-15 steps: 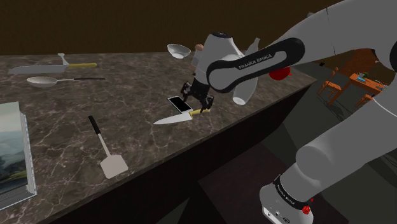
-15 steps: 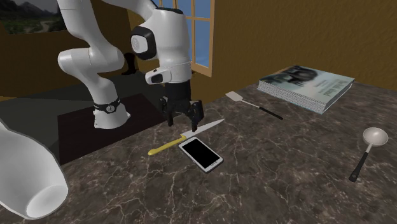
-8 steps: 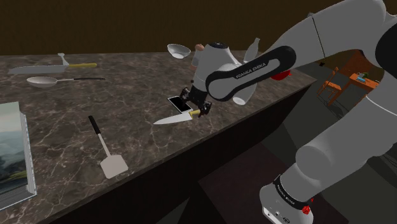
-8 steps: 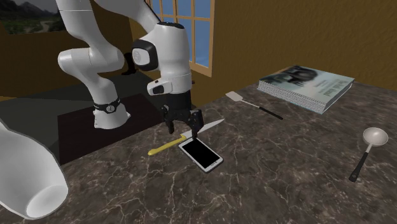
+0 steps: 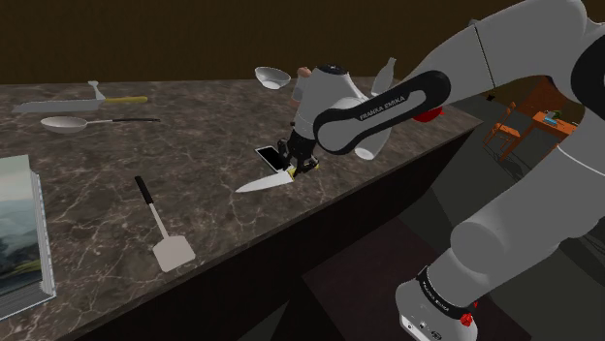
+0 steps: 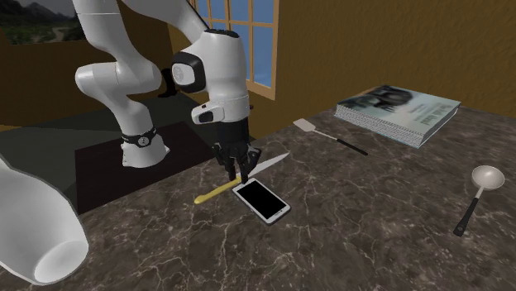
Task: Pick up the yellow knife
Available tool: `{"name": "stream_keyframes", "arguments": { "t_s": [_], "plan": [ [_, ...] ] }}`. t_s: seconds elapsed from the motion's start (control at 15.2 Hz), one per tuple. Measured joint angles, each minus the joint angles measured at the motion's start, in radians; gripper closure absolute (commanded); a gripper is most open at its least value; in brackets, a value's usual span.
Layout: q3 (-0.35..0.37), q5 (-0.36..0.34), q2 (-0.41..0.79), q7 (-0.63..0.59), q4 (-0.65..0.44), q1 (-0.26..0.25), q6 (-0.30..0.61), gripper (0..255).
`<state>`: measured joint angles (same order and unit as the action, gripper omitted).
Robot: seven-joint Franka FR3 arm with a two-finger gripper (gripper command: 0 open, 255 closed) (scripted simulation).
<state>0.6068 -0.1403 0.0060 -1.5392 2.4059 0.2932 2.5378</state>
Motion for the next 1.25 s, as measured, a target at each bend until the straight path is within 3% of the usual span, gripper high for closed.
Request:
{"name": "stream_keyframes", "arguments": {
  "t_s": [0.26, 1.25],
  "plan": [
    [0.0, 0.008, -0.006, 0.006, 0.0, 0.0, -0.008, 255],
    [-0.016, 0.148, -0.151, 0.116, -0.074, -0.015, -0.2, 255]
  ]
}}
